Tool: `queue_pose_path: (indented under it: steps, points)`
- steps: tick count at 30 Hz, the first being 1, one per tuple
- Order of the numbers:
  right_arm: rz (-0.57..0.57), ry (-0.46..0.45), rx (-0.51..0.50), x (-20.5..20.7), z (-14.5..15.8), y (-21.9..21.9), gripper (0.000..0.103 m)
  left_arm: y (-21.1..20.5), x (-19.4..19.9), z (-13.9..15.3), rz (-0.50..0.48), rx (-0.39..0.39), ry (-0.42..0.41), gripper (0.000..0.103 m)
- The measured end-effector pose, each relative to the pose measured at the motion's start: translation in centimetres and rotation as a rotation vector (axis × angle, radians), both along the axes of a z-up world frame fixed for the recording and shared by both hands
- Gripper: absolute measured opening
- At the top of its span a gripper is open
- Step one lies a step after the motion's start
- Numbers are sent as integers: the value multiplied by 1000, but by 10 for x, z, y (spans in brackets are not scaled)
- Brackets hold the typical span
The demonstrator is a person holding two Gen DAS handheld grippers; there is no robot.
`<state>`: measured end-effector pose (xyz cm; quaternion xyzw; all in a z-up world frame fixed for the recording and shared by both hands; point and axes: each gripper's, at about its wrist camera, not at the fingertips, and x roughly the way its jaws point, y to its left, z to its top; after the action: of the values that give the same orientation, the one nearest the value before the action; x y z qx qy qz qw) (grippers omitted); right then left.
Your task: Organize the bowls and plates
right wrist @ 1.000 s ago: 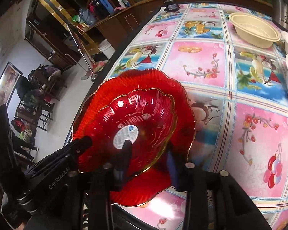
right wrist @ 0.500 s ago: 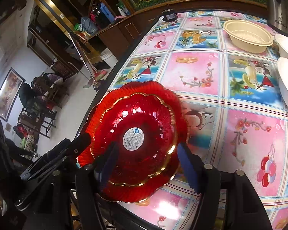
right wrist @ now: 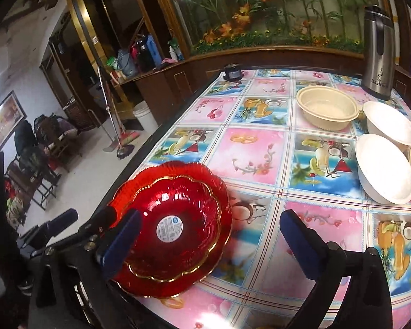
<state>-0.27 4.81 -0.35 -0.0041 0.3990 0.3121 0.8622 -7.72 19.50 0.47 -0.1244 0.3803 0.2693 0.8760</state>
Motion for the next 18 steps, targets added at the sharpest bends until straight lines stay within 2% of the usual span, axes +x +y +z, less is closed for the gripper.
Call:
queue_pose_path:
  steps: [5, 9, 12, 18]
  points:
    - [6, 33, 62, 3, 1, -16, 101, -11, 6, 8, -31, -21, -41, 77]
    - [-2, 118, 182, 15, 2, -49, 101, -29, 21, 15, -92, -58, -67, 77]
    - [-66, 180, 288, 28, 3, -92, 101, -50, 38, 20, -163, -102, -78, 76]
    - [-222, 248, 411, 53, -3, -176, 101, -105, 90, 20, -319, -187, -52, 76]
